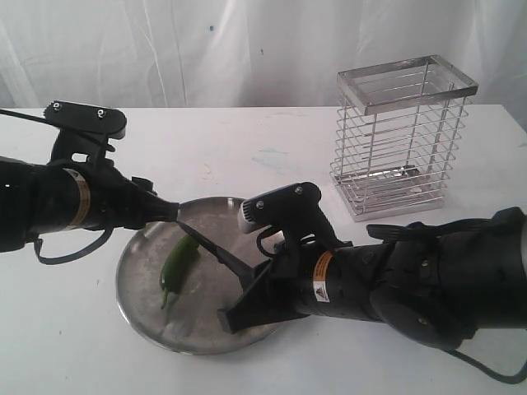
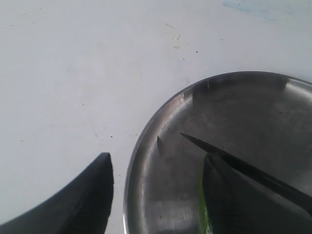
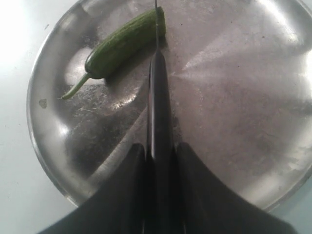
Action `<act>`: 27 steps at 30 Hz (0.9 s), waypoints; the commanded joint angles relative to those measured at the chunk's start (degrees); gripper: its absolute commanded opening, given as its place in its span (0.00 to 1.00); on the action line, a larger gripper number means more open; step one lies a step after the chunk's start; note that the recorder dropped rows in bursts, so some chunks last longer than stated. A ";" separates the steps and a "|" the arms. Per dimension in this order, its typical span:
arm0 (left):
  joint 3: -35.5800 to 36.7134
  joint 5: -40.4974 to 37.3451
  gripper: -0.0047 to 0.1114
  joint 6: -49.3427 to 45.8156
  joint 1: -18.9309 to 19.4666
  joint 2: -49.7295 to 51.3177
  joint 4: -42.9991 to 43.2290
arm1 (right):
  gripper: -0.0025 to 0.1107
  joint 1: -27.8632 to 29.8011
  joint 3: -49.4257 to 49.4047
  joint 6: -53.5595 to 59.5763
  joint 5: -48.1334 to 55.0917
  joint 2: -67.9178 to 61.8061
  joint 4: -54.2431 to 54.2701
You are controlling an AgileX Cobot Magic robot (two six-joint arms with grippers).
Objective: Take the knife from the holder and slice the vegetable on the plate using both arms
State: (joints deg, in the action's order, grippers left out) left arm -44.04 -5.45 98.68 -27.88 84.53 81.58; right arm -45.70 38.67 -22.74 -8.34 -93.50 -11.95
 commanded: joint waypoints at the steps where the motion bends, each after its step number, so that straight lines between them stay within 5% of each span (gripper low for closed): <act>1: -2.10 0.38 0.35 0.79 -0.08 2.81 0.39 | 0.02 0.09 0.14 0.51 -0.33 -0.49 -0.06; 5: -6.13 2.64 0.04 0.39 -0.08 5.55 0.39 | 0.02 0.09 0.14 0.51 0.66 -1.76 -0.06; 27: -10.31 7.30 0.04 0.29 -0.08 13.68 0.39 | 0.02 0.09 0.14 0.62 1.89 -2.20 -0.67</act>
State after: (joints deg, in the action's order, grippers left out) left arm -54.28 2.14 98.90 -27.88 98.23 81.58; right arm -45.70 38.67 -22.62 -7.17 -95.59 -12.41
